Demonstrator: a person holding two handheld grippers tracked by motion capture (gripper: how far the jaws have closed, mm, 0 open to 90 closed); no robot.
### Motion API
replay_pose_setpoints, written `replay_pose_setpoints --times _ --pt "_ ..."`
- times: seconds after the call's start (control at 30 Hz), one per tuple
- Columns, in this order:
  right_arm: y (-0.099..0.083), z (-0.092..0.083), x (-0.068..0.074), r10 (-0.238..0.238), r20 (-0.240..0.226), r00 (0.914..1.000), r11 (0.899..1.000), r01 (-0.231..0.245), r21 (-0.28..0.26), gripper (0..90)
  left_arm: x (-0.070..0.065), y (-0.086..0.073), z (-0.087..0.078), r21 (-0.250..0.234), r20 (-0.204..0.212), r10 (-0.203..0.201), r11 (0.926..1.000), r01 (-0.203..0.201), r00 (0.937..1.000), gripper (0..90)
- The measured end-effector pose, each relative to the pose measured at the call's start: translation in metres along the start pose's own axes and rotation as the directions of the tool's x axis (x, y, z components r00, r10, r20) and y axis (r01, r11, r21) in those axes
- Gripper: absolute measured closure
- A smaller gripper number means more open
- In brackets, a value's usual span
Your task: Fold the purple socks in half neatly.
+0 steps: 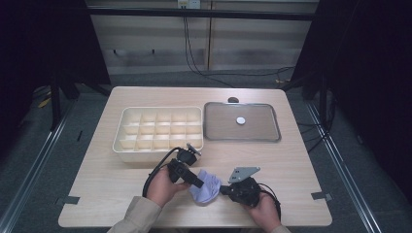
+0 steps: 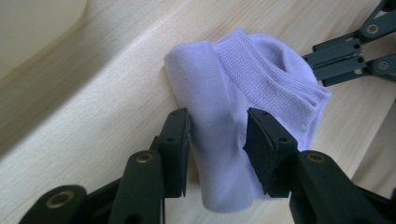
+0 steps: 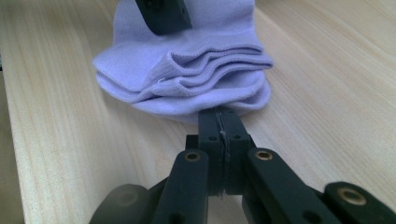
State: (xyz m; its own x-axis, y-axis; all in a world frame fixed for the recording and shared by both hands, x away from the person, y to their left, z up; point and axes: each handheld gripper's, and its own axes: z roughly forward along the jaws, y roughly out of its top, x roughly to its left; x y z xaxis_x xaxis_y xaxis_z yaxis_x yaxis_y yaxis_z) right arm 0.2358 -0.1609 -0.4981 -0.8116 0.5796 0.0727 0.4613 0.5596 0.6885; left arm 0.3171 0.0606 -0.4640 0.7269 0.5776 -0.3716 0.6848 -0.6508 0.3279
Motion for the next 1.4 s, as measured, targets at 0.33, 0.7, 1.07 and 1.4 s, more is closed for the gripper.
replay_pose_setpoints --times 0.33,0.7,1.07,1.4 --pt "0.0 0.0 0.0 -0.004 0.001 1.0 1.0 0.004 -0.001 88.9 0.004 -0.004 -0.011 -0.023 0.018 -0.017 0.9996 0.018 0.9997 66.4" --pt "0.0 0.0 0.0 -0.007 0.0 1.0 1.0 0.007 0.0 89.4 0.003 -0.002 -0.012 -0.027 0.032 -0.025 0.9993 0.026 0.9992 75.6" --pt "0.0 0.0 0.001 -0.004 0.0 1.0 1.0 0.004 0.0 89.6 0.001 0.001 -0.014 -0.017 0.038 -0.021 0.9996 0.022 0.9991 87.6" --pt "0.0 0.001 0.002 0.0 0.002 1.0 1.0 0.0 0.001 89.7 0.003 0.001 -0.019 -0.027 0.033 -0.034 0.999 0.035 0.9989 81.0"
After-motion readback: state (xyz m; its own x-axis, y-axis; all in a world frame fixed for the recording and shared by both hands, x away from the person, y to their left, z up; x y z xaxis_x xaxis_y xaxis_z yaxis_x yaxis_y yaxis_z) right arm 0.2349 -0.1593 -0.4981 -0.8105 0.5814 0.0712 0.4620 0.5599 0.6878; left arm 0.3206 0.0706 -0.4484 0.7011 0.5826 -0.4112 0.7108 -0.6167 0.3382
